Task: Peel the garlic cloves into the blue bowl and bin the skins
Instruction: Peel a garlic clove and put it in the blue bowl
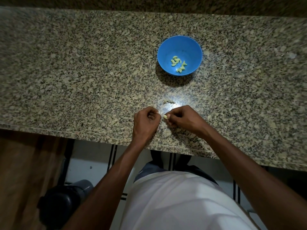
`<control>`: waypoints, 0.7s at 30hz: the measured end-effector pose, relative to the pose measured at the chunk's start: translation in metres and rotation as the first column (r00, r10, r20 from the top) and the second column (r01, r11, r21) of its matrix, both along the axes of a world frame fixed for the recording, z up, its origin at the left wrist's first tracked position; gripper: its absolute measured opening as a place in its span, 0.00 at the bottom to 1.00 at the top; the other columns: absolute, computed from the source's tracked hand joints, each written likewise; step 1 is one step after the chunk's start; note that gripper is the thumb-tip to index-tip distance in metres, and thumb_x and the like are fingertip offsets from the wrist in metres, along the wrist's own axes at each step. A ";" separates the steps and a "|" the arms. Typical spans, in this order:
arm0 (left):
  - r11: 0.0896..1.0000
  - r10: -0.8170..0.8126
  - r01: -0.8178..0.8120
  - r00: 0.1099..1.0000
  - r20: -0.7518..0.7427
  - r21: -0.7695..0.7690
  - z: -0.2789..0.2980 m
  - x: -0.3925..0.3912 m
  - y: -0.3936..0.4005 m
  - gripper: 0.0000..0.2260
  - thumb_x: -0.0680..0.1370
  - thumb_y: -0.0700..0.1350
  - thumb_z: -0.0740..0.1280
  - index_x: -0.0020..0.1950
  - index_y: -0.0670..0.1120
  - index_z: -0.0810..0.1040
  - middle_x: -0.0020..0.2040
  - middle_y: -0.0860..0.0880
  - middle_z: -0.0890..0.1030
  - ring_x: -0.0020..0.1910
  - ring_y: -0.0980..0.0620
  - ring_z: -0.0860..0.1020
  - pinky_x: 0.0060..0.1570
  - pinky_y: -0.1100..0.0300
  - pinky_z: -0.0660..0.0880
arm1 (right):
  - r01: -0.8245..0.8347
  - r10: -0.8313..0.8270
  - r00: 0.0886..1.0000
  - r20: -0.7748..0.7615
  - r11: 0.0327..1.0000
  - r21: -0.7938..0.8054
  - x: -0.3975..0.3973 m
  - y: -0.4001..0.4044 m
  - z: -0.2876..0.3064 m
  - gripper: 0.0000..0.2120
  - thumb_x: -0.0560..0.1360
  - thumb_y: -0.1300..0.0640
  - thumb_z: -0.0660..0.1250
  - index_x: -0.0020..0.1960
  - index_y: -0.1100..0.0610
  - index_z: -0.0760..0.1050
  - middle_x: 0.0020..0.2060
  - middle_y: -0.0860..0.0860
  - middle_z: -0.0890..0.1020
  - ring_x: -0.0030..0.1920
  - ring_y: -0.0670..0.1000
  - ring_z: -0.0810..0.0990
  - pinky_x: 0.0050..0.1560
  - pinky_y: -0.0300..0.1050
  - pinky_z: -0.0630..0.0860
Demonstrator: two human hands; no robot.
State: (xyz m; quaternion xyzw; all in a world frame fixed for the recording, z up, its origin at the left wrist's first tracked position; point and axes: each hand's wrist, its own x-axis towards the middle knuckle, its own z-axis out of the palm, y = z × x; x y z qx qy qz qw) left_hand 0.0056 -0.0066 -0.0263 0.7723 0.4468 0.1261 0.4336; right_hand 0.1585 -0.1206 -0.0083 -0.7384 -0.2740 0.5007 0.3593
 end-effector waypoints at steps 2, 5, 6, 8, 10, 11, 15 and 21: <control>1.000 -0.005 0.005 1.000 -0.003 0.005 0.000 -0.003 0.001 0.03 0.77 0.41 0.72 0.48 0.45 0.85 0.38 0.52 0.84 0.38 0.57 0.81 0.40 0.61 0.80 | 0.000 -0.001 1.000 -0.014 1.000 -0.013 0.004 -0.006 -0.001 0.08 0.82 0.56 0.71 0.52 0.59 0.87 0.42 0.53 0.89 0.46 0.56 0.89 0.58 0.61 0.84; 1.000 -0.012 0.012 1.000 -0.007 -0.008 -0.003 -0.008 0.002 0.05 0.78 0.42 0.73 0.51 0.46 0.87 0.41 0.53 0.85 0.40 0.60 0.82 0.42 0.66 0.79 | 0.043 -0.044 0.999 -0.026 0.999 -0.032 0.008 -0.013 0.000 0.06 0.80 0.57 0.73 0.52 0.59 0.87 0.42 0.54 0.89 0.46 0.56 0.89 0.56 0.62 0.84; 1.000 -0.009 0.009 1.000 -0.002 -0.015 -0.004 -0.009 0.002 0.05 0.77 0.42 0.74 0.52 0.46 0.87 0.42 0.53 0.86 0.41 0.61 0.83 0.43 0.66 0.80 | 0.060 -0.060 0.998 -0.017 0.998 -0.029 0.009 -0.014 -0.001 0.05 0.80 0.57 0.74 0.52 0.58 0.87 0.42 0.53 0.89 0.46 0.56 0.89 0.57 0.62 0.84; 0.999 -0.002 0.003 1.000 0.020 -0.032 -0.006 -0.009 0.002 0.05 0.76 0.43 0.76 0.52 0.46 0.88 0.44 0.53 0.87 0.43 0.61 0.84 0.45 0.66 0.81 | 0.095 -0.095 0.995 0.030 0.995 -0.014 0.013 -0.014 -0.002 0.04 0.78 0.56 0.76 0.51 0.55 0.88 0.41 0.51 0.89 0.46 0.54 0.89 0.57 0.61 0.84; 0.999 -0.011 0.012 0.999 0.031 -0.033 -0.008 -0.008 0.002 0.06 0.76 0.44 0.77 0.52 0.46 0.88 0.47 0.52 0.87 0.45 0.61 0.84 0.47 0.68 0.81 | 0.168 -0.167 0.979 0.119 0.986 -0.003 0.019 -0.014 -0.004 0.04 0.77 0.56 0.77 0.51 0.54 0.88 0.42 0.50 0.89 0.46 0.50 0.89 0.57 0.55 0.85; 1.000 -0.022 0.023 0.999 0.030 -0.020 -0.008 -0.007 0.002 0.06 0.77 0.45 0.77 0.53 0.45 0.88 0.48 0.51 0.87 0.46 0.61 0.84 0.47 0.69 0.80 | 0.202 -0.200 0.962 0.188 0.979 0.007 0.024 -0.014 -0.005 0.05 0.76 0.57 0.77 0.52 0.55 0.88 0.43 0.50 0.89 0.45 0.49 0.88 0.55 0.51 0.85; 0.988 -0.099 0.098 0.995 -0.001 0.117 -0.007 -0.004 0.004 0.06 0.80 0.43 0.73 0.56 0.44 0.88 0.49 0.49 0.85 0.47 0.55 0.83 0.50 0.59 0.82 | 0.230 -0.237 0.872 0.428 0.971 0.068 0.043 -0.015 -0.007 0.06 0.76 0.60 0.76 0.53 0.57 0.88 0.44 0.51 0.88 0.40 0.43 0.85 0.45 0.32 0.80; 0.975 -0.141 0.145 0.989 -0.037 0.169 -0.001 -0.005 0.006 0.09 0.81 0.41 0.70 0.59 0.42 0.86 0.46 0.47 0.85 0.43 0.52 0.82 0.45 0.54 0.82 | 0.093 -0.119 0.782 0.612 0.993 0.074 0.051 -0.010 -0.009 0.10 0.78 0.62 0.70 0.56 0.60 0.88 0.54 0.57 0.87 0.43 0.48 0.83 0.46 0.35 0.74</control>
